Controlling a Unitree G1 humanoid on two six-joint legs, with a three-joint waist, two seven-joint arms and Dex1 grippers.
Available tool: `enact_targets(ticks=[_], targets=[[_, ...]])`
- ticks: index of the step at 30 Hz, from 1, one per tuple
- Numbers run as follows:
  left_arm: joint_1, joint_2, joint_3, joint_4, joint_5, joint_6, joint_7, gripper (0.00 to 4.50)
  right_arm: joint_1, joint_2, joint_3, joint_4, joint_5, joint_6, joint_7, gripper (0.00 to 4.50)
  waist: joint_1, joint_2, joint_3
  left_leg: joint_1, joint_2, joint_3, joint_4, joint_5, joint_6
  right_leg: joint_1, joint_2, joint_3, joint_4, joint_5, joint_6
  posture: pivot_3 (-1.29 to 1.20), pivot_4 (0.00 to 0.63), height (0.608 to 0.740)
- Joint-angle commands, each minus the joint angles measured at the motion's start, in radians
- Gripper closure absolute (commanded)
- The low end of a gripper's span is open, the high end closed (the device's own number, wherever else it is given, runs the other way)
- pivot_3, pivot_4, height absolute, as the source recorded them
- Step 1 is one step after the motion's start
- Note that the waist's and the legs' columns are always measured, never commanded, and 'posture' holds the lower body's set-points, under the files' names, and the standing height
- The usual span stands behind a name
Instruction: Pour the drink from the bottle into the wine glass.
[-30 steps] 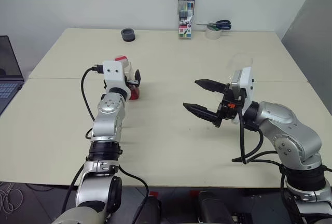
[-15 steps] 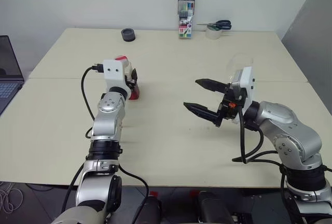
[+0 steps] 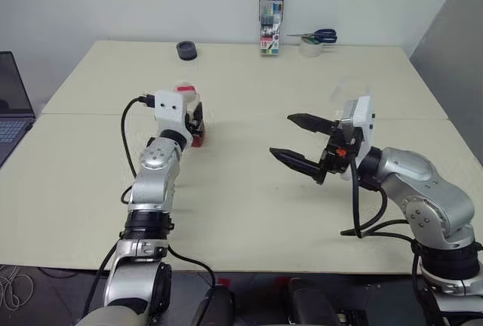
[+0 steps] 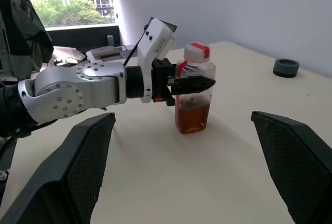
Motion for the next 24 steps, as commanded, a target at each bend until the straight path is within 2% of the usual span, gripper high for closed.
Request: enact_targets(ticks=[1, 7, 12, 18, 24], targets=[[-0.009, 0.024, -0.028, -0.101, -0.135, 0.040, -0.218, 2.70, 0.030, -0.027, -0.061, -0.073, 0.017, 0.014, -0.035, 0.00, 0.002, 0.000, 0.000, -0.001, 0.000, -0.001, 0.001, 0.000, 0.000, 0.000, 0.000, -0.001, 0.000, 0.000, 0.000, 0.00, 0.150, 0.740], [-0.050, 0.067, -0.091, -0.099, -0.244, 0.040, -0.527, 2.70, 0.013, -0.050, -0.080, -0.140, 0.066, 0.123, -0.122, 0.00, 0.000, 0.000, 0.000, -0.003, 0.000, -0.001, 0.001, 0.000, 0.000, -0.002, 0.000, -0.001, 0.000, 0.000, 0.000, 0.00, 0.150, 0.740], [-0.129, 0.084, -0.155, -0.019, -0.252, 0.026, -0.727, 2.70, -0.070, 0.011, -0.063, -0.151, 0.094, 0.195, -0.240, 0.00, -0.005, 0.000, 0.001, -0.002, 0.001, -0.001, 0.001, 0.000, 0.000, -0.002, 0.002, -0.001, 0.000, 0.000, 0.000, 0.00, 0.150, 0.740], [-0.185, 0.087, -0.209, 0.034, -0.257, 0.053, -0.887, 2.70, -0.161, 0.063, 0.027, -0.118, 0.006, 0.212, -0.329, 0.00, -0.006, 0.000, 0.001, -0.003, 0.000, -0.001, 0.001, 0.000, 0.001, -0.003, 0.002, -0.001, 0.000, 0.000, 0.000, 0.00, 0.150, 0.740], [-0.209, 0.093, -0.231, 0.059, -0.249, 0.045, -0.954, 2.70, -0.185, 0.089, 0.064, -0.098, -0.034, 0.211, -0.347, 0.00, -0.006, 0.000, 0.001, -0.011, 0.000, -0.001, 0.002, 0.000, 0.000, -0.011, 0.001, -0.001, 0.001, 0.000, 0.000, 0.00, 0.150, 0.740]])
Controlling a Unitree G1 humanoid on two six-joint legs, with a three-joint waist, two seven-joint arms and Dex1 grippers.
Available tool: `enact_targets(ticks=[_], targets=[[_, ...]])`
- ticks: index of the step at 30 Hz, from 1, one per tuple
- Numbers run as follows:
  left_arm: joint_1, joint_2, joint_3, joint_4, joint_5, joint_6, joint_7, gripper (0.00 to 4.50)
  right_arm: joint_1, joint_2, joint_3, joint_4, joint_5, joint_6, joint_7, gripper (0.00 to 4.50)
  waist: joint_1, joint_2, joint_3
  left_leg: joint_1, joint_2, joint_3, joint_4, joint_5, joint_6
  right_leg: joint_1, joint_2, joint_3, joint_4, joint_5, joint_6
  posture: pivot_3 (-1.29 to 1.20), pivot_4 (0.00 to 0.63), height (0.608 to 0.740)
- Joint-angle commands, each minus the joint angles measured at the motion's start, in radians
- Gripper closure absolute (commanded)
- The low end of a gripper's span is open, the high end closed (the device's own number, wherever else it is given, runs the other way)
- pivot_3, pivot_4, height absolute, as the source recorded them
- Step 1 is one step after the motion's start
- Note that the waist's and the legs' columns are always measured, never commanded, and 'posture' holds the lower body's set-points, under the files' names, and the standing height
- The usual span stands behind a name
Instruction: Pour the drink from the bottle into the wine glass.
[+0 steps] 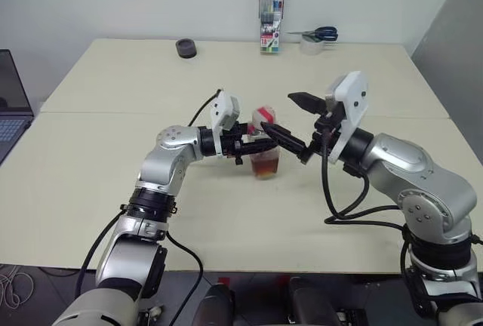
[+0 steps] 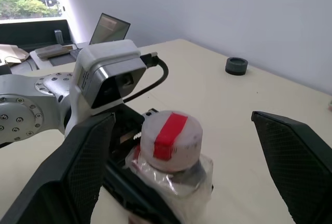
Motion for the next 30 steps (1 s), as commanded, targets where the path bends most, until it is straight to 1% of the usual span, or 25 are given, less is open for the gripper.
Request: enact_targets(ticks=[1, 4, 12, 15, 21, 26, 29, 30], targets=[[-0.041, 0.010, 0.006, -0.010, -0.005, -0.018, -0.029, 2.70, -0.027, 0.015, 0.012, -0.001, -0.031, -0.010, -0.016, 0.00, 0.000, 0.000, 0.000, -0.001, 0.000, 0.000, 0.000, 0.000, 0.000, -0.001, 0.000, 0.000, 0.000, 0.000, 0.000, 0.00, 0.150, 0.740], [-0.043, 0.009, 0.006, -0.005, 0.003, -0.029, -0.036, 2.70, -0.026, 0.031, 0.030, 0.014, -0.052, -0.014, -0.020, 0.00, -0.001, 0.000, 0.000, -0.003, 0.000, 0.001, 0.000, 0.000, 0.000, -0.004, 0.000, 0.001, 0.001, 0.000, 0.000, 0.00, 0.150, 0.740], [-0.038, 0.011, 0.003, -0.001, 0.021, -0.052, -0.054, 2.70, -0.019, 0.077, 0.036, 0.043, -0.086, -0.020, -0.019, 0.00, -0.004, 0.000, 0.000, -0.004, 0.000, 0.001, 0.000, 0.000, 0.000, -0.005, 0.000, 0.001, 0.002, 0.000, 0.000, 0.00, 0.150, 0.740], [-0.035, 0.012, 0.003, -0.002, 0.026, -0.057, -0.058, 2.70, -0.017, 0.079, 0.036, 0.046, -0.091, -0.012, -0.007, 0.62, -0.007, 0.000, 0.000, -0.004, 0.000, 0.001, 0.000, 0.000, 0.000, -0.005, 0.000, 0.001, 0.002, 0.000, 0.000, 0.00, 0.150, 0.740], [-0.032, 0.015, 0.000, 0.000, 0.039, -0.075, -0.070, 2.71, -0.015, 0.079, 0.045, 0.046, -0.097, -0.013, 0.012, 2.66, -0.008, 0.000, 0.000, -0.004, 0.000, 0.001, 0.000, 0.000, 0.000, -0.005, 0.000, 0.001, 0.002, 0.000, 0.000, 0.00, 0.150, 0.740], [-0.033, 0.017, -0.003, 0.001, 0.047, -0.091, -0.078, 2.71, -0.017, 0.049, 0.075, 0.045, -0.099, -0.029, 0.075, 2.69, -0.008, 0.000, 0.000, -0.004, 0.000, 0.001, 0.000, 0.000, 0.000, -0.005, 0.000, 0.001, 0.002, 0.000, 0.000, 0.00, 0.150, 0.740], [-0.039, 0.017, -0.007, 0.008, 0.053, -0.108, -0.093, 2.71, -0.024, -0.006, 0.095, 0.079, -0.082, -0.090, 0.221, 2.69, -0.008, 0.000, 0.000, -0.004, 0.000, 0.001, 0.000, 0.000, 0.000, -0.005, 0.000, 0.001, 0.002, 0.000, 0.000, 0.00, 0.150, 0.740], [-0.042, 0.017, -0.009, 0.012, 0.056, -0.118, -0.101, 2.71, -0.036, -0.037, 0.101, 0.115, -0.081, -0.122, 0.294, 2.69, -0.009, 0.000, 0.000, -0.004, 0.000, 0.001, 0.000, 0.000, 0.000, -0.005, 0.000, 0.001, 0.002, 0.000, 0.000, 0.00, 0.150, 0.740]])
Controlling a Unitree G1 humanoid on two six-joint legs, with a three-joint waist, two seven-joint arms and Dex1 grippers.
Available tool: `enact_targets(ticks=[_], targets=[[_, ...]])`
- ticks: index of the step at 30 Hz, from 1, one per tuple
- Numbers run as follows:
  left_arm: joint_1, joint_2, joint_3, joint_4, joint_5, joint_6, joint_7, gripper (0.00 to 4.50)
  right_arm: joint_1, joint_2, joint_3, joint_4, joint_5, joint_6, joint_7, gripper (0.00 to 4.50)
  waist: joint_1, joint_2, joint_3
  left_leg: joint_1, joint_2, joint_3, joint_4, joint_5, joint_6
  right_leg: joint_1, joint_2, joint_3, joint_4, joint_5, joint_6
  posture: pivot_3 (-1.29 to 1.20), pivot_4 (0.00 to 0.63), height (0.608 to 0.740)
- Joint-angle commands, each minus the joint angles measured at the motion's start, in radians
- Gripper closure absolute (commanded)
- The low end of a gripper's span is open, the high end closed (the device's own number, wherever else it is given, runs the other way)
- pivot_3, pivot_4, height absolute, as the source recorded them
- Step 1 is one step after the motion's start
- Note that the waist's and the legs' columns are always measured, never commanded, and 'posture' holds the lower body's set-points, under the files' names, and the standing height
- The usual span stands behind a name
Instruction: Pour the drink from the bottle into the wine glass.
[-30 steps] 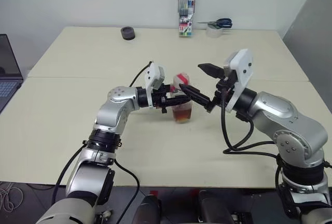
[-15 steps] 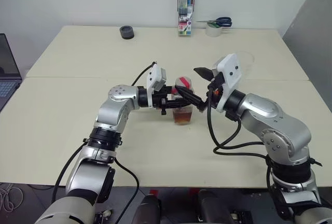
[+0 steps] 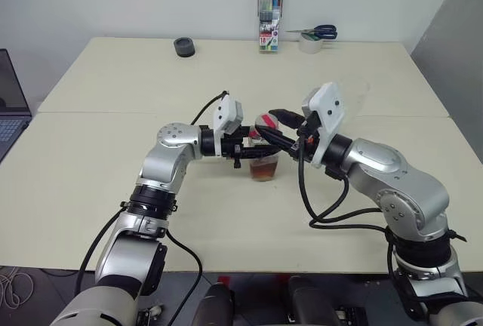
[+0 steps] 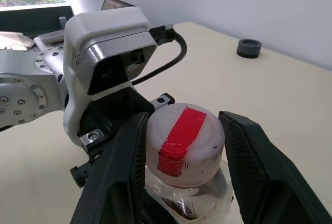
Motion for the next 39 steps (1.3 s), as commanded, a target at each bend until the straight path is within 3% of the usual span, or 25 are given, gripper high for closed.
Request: enact_targets(ticks=[1, 5, 10, 12, 13, 16, 19, 23, 30, 39], targets=[[-0.033, 0.006, 0.000, -0.013, -0.007, -0.045, -0.029, 2.71, -0.046, -0.078, 0.028, 0.068, 0.007, -0.099, 0.226, 2.69, -0.001, 0.000, 0.000, 0.000, 0.000, 0.000, 0.000, 0.000, 0.000, 0.000, 0.000, 0.000, 0.000, 0.000, 0.000, 0.00, 0.150, 0.740], [-0.039, 0.005, -0.002, -0.008, -0.005, -0.075, -0.046, 2.71, -0.145, -0.173, 0.040, 0.265, 0.002, -0.189, 0.480, 2.69, -0.004, 0.000, 0.000, 0.000, 0.000, 0.000, 0.000, -0.001, 0.002, 0.000, 0.000, 0.000, 0.000, 0.000, 0.000, 0.00, 0.150, 0.740], [-0.037, -0.001, 0.005, -0.011, -0.001, -0.095, -0.031, 2.72, -0.197, -0.201, 0.027, 0.352, -0.013, -0.221, 0.562, 2.69, -0.008, 0.000, 0.000, 0.000, 0.000, 0.000, 0.000, 0.000, 0.001, 0.000, 0.000, 0.000, 0.000, 0.000, 0.000, 0.00, 0.150, 0.740], [-0.034, -0.006, 0.012, -0.012, -0.001, -0.099, -0.016, 2.72, -0.175, -0.191, -0.011, 0.325, 0.001, -0.214, 0.524, 2.69, -0.008, 0.000, 0.000, 0.000, 0.000, 0.000, 0.000, 0.000, 0.000, 0.000, -0.001, 0.000, 0.000, 0.000, 0.000, 0.00, 0.150, 0.740], [-0.033, -0.008, 0.015, -0.010, 0.000, -0.103, -0.009, 2.72, -0.164, -0.190, -0.027, 0.309, 0.003, -0.214, 0.504, 1.94, -0.008, 0.000, 0.000, 0.000, 0.000, 0.000, 0.000, 0.000, 0.000, 0.000, -0.001, 0.000, 0.000, 0.000, 0.000, 0.00, 0.150, 0.740], [-0.028, -0.011, 0.017, -0.010, -0.002, -0.106, 0.003, 2.72, -0.135, -0.185, -0.075, 0.255, 0.015, -0.196, 0.445, 0.98, -0.007, 0.000, 0.000, -0.001, -0.001, 0.000, 0.001, 0.000, 0.000, 0.000, -0.002, 0.000, 0.000, 0.000, 0.000, 0.00, 0.150, 0.740], [-0.022, -0.015, 0.018, 0.001, 0.001, -0.114, 0.013, 2.72, -0.040, -0.173, -0.170, 0.051, 0.045, -0.094, 0.267, 0.00, -0.005, 0.000, 0.000, -0.001, 0.000, -0.001, 0.002, 0.000, 0.000, 0.000, -0.002, -0.001, 0.001, 0.000, 0.000, 0.00, 0.150, 0.740], [-0.036, -0.025, 0.021, 0.035, 0.010, -0.129, 0.033, 2.72, 0.078, -0.115, -0.182, -0.144, 0.048, 0.023, 0.069, 0.00, -0.003, 0.000, 0.000, -0.004, -0.001, -0.001, 0.002, 0.000, 0.000, -0.001, -0.002, -0.001, 0.001, 0.000, 0.000, 0.00, 0.150, 0.740], [-0.054, -0.038, 0.017, 0.072, 0.013, -0.144, 0.037, 2.72, 0.108, 0.081, -0.047, -0.215, -0.110, 0.069, -0.242, 0.00, -0.009, 0.000, 0.000, -0.003, 0.000, -0.001, 0.006, 0.000, 0.000, -0.002, 0.000, 0.000, 0.008, 0.000, 0.000, 0.00, 0.150, 0.740], [-0.055, -0.048, 0.013, 0.077, 0.019, -0.153, 0.039, 2.72, 0.072, 0.176, 0.022, -0.149, -0.196, 0.033, -0.300, 0.00, -0.014, 0.000, 0.000, -0.004, -0.001, -0.001, 0.010, 0.000, 0.000, -0.002, 0.000, 0.000, 0.010, 0.000, 0.000, 0.00, 0.150, 0.740]])
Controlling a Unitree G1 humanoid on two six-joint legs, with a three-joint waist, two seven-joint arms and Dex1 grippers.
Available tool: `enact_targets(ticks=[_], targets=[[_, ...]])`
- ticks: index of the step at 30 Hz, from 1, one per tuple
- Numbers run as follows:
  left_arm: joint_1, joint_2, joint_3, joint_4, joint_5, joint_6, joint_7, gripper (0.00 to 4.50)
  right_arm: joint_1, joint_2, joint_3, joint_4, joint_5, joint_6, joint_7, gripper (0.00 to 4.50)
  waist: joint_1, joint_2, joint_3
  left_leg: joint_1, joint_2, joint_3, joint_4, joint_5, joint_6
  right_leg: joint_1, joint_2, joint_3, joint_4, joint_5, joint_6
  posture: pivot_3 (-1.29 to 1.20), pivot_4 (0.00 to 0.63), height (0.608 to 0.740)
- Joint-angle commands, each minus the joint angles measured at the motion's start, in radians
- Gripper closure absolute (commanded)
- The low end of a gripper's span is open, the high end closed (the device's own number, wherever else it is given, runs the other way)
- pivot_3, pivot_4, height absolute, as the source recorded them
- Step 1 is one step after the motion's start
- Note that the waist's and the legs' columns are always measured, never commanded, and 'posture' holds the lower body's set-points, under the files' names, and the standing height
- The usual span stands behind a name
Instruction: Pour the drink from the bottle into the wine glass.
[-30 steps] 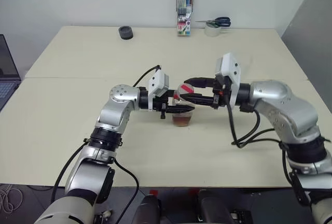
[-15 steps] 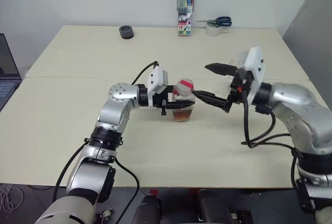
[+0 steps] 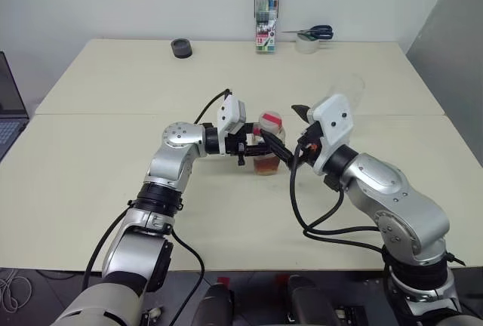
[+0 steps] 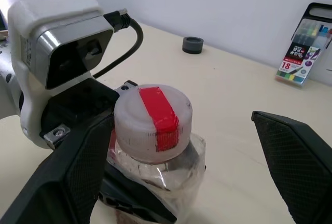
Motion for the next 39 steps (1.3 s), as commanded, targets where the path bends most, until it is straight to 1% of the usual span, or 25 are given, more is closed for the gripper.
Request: enact_targets(ticks=[1, 8, 11, 17, 18, 21, 22, 23, 25, 28, 30, 32, 33, 35, 37, 38, 39], targets=[[-0.026, -0.002, 0.010, -0.019, -0.004, -0.023, 0.003, 2.72, -0.027, 0.031, 0.005, 0.007, -0.034, -0.046, -0.023, 0.00, 0.000, 0.000, 0.000, 0.000, 0.000, 0.000, 0.000, 0.000, 0.000, 0.000, 0.000, 0.000, 0.000, 0.000, 0.000, 0.00, 0.150, 0.740], [-0.018, 0.002, 0.012, -0.030, -0.002, -0.020, 0.007, 2.72, -0.033, 0.066, 0.007, 0.047, -0.058, -0.061, -0.016, 0.00, 0.000, 0.000, 0.000, 0.000, 0.000, 0.000, 0.002, 0.000, 0.000, 0.000, 0.000, 0.000, 0.002, 0.000, 0.000, 0.00, 0.150, 0.740], [-0.016, 0.004, 0.013, -0.032, 0.000, -0.018, 0.008, 2.72, -0.029, 0.064, 0.007, 0.052, -0.065, -0.068, -0.004, 0.57, -0.001, 0.000, 0.000, 0.000, 0.000, 0.000, 0.003, 0.000, 0.000, 0.000, 0.000, 0.000, 0.003, 0.000, 0.000, 0.00, 0.150, 0.740], [-0.011, 0.007, 0.012, -0.042, -0.003, -0.013, 0.005, 2.72, -0.020, 0.045, 0.015, 0.053, -0.062, -0.093, 0.046, 2.60, -0.001, 0.000, 0.000, 0.000, 0.000, 0.000, 0.004, -0.001, 0.001, 0.000, 0.000, 0.000, 0.004, 0.000, 0.000, 0.00, 0.150, 0.740], [-0.010, 0.007, 0.012, -0.044, -0.004, -0.012, 0.003, 2.72, -0.018, 0.040, 0.015, 0.054, -0.056, -0.098, 0.060, 2.63, -0.001, 0.000, 0.000, 0.000, 0.000, 0.000, 0.004, -0.001, 0.002, 0.000, 0.000, 0.000, 0.004, 0.000, 0.000, 0.00, 0.150, 0.740], [-0.011, 0.010, 0.009, -0.046, -0.005, -0.005, -0.005, 2.72, -0.021, 0.014, 0.010, 0.071, -0.027, -0.133, 0.135, 2.63, -0.001, 0.000, 0.000, 0.000, 0.000, 0.000, 0.004, -0.001, 0.002, 0.000, 0.000, 0.000, 0.004, 0.000, 0.000, 0.00, 0.150, 0.740], [-0.012, 0.013, 0.008, -0.046, -0.006, -0.002, -0.012, 2.72, -0.035, -0.010, 0.007, 0.094, -0.005, -0.158, 0.200, 2.63, -0.001, 0.000, 0.000, 0.000, -0.001, 0.000, 0.004, -0.001, 0.002, 0.000, 0.000, 0.000, 0.003, 0.000, 0.000, 0.00, 0.150, 0.740], [-0.014, 0.016, 0.007, -0.045, -0.006, 0.000, -0.020, 2.72, -0.053, -0.044, 0.007, 0.122, 0.012, -0.185, 0.273, 2.63, -0.001, 0.000, 0.000, 0.000, -0.001, 0.000, 0.004, -0.001, 0.002, 0.000, 0.000, 0.000, 0.003, 0.000, 0.000, 0.00, 0.150, 0.740], [-0.021, 0.023, 0.003, -0.044, -0.008, 0.004, -0.042, 2.72, -0.114, -0.147, 0.008, 0.222, 0.047, -0.244, 0.475, 2.63, -0.001, 0.000, 0.000, 0.000, -0.001, 0.000, 0.004, -0.002, 0.003, 0.000, 0.000, 0.000, 0.003, 0.000, 0.000, 0.00, 0.150, 0.740], [-0.032, 0.031, 0.001, -0.035, -0.008, 0.002, -0.064, 2.72, -0.236, -0.301, 0.043, 0.426, 0.069, -0.308, 0.776, 2.63, -0.001, 0.001, 0.000, 0.000, -0.001, 0.000, 0.005, -0.002, 0.004, 0.001, 0.001, -0.001, 0.003, 0.000, 0.000, 0.00, 0.150, 0.740], [-0.038, 0.034, -0.001, -0.027, -0.006, -0.003, -0.069, 2.72, -0.319, -0.336, 0.055, 0.547, 0.083, -0.301, 0.875, 2.63, -0.002, 0.001, 0.001, 0.001, -0.001, 0.000, 0.005, -0.002, 0.004, 0.001, 0.001, 0.000, 0.003, 0.000, 0.000, 0.00, 0.150, 0.740], [-0.040, 0.032, -0.001, -0.023, -0.004, -0.007, -0.063, 2.72, -0.342, -0.342, 0.060, 0.576, 0.101, -0.277, 0.908, 2.63, -0.002, 0.001, 0.001, 0.001, 0.000, 0.000, 0.005, -0.003, 0.005, 0.001, 0.001, 0.000, 0.003, 0.000, 0.000, 0.00, 0.150, 0.740], [-0.040, 0.029, 0.000, -0.023, -0.004, -0.007, -0.055, 2.73, -0.335, -0.335, 0.045, 0.565, 0.117, -0.266, 0.901, 2.63, -0.002, 0.001, 0.001, 0.001, 0.000, 0.000, 0.005, -0.003, 0.005, 0.001, 0.001, -0.001, 0.003, 0.000, 0.000, 0.00, 0.150, 0.740], [-0.041, 0.023, 0.004, -0.022, -0.005, -0.006, -0.039, 2.73, -0.319, -0.305, 0.000, 0.542, 0.127, -0.269, 0.839, 2.63, -0.002, 0.001, 0.001, 0.000, 0.000, 0.000, 0.005, -0.002, 0.004, 0.001, 0.000, 0.000, 0.003, 0.000, 0.000, 0.00, 0.150, 0.740], [-0.040, 0.017, 0.009, -0.022, -0.007, -0.001, -0.023, 2.73, -0.301, -0.285, -0.039, 0.515, 0.110, -0.290, 0.767, 1.89, 0.000, 0.001, 0.001, -0.001, 0.000, 0.000, 0.005, -0.002, 0.004, 0.000, -0.001, 0.000, 0.003, 0.000, 0.000, 0.00, 0.150, 0.740], [-0.041, 0.013, 0.013, -0.017, -0.008, 0.003, -0.011, 2.73, -0.281, -0.283, -0.070, 0.471, 0.106, -0.282, 0.719, 1.63, 0.000, 0.001, 0.001, -0.001, -0.001, 0.000, 0.005, -0.002, 0.004, 0.000, -0.001, 0.000, 0.003, 0.000, 0.000, 0.00, 0.150, 0.740], [-0.042, 0.010, 0.017, -0.014, -0.010, 0.008, 0.001, 2.73, -0.259, -0.280, -0.098, 0.422, 0.101, -0.271, 0.667, 1.23, 0.001, 0.001, 0.001, -0.002, -0.001, 0.000, 0.005, -0.001, 0.002, 0.000, -0.001, 0.000, 0.003, 0.000, 0.000, 0.00, 0.150, 0.740]])
